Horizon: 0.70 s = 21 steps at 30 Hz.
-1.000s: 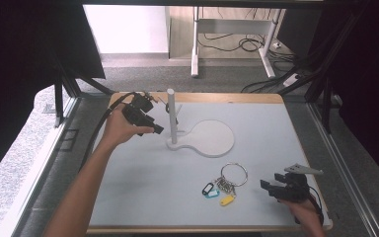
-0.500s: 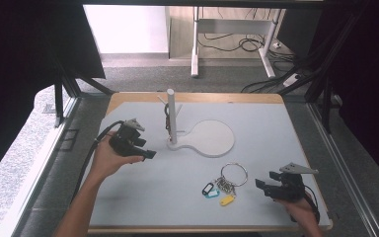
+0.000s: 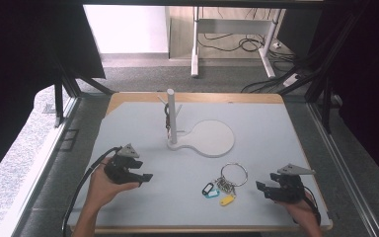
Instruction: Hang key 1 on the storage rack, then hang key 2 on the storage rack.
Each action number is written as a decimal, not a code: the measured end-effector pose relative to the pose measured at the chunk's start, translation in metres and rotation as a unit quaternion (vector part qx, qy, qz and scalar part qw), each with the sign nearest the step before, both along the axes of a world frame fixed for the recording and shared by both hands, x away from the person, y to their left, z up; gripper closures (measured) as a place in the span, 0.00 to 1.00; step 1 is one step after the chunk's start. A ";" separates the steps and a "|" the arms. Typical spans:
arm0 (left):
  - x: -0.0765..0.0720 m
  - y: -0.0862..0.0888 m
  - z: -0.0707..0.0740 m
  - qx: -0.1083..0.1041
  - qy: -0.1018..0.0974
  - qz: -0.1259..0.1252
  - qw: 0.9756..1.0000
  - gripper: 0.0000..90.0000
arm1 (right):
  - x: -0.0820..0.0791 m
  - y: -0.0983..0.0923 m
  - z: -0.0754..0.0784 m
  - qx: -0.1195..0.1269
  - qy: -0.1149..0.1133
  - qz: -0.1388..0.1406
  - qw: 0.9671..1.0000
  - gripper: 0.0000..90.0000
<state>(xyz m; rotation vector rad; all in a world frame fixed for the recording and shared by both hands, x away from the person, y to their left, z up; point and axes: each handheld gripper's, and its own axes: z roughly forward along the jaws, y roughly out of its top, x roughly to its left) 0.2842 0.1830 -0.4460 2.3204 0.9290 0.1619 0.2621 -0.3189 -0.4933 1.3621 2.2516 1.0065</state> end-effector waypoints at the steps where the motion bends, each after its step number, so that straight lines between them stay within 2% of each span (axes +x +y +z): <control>1: -0.002 0.001 -0.002 0.001 0.002 0.000 1.000 0.43 | 0.001 0.001 0.000 -0.002 0.004 0.002 1.000 0.36; 3: -0.004 0.002 -0.006 -0.005 0.006 0.000 1.000 0.43 | 0.002 0.002 -0.001 -0.007 0.008 0.004 1.000 0.36; 5: -0.006 0.002 -0.012 -0.002 0.007 0.006 1.000 0.43 | 0.005 0.002 -0.001 -0.010 0.011 0.004 1.000 0.36; 8: -0.006 0.004 -0.017 -0.008 0.015 0.006 1.000 0.43 | 0.007 0.001 0.001 -0.007 0.013 -0.004 1.000 0.36; 10: -0.006 0.005 -0.016 0.001 0.011 0.010 1.000 0.43 | 0.008 0.001 0.003 -0.009 0.012 -0.009 1.000 0.36; 14: -0.011 0.006 -0.013 -0.019 0.011 0.007 1.000 0.44 | 0.011 0.006 0.013 -0.021 0.022 -0.002 1.000 0.37; 17: -0.015 0.001 -0.016 -0.014 0.014 -0.001 1.000 0.45 | 0.019 0.012 0.022 -0.037 0.053 0.015 0.998 0.39; 19: -0.016 0.001 -0.017 -0.009 0.012 -0.006 1.000 0.45 | 0.025 0.015 0.027 -0.052 0.064 0.023 0.996 0.39; 21: -0.018 0.001 -0.017 -0.017 0.011 -0.001 1.000 0.45 | 0.030 0.017 0.033 -0.056 0.074 0.029 0.995 0.39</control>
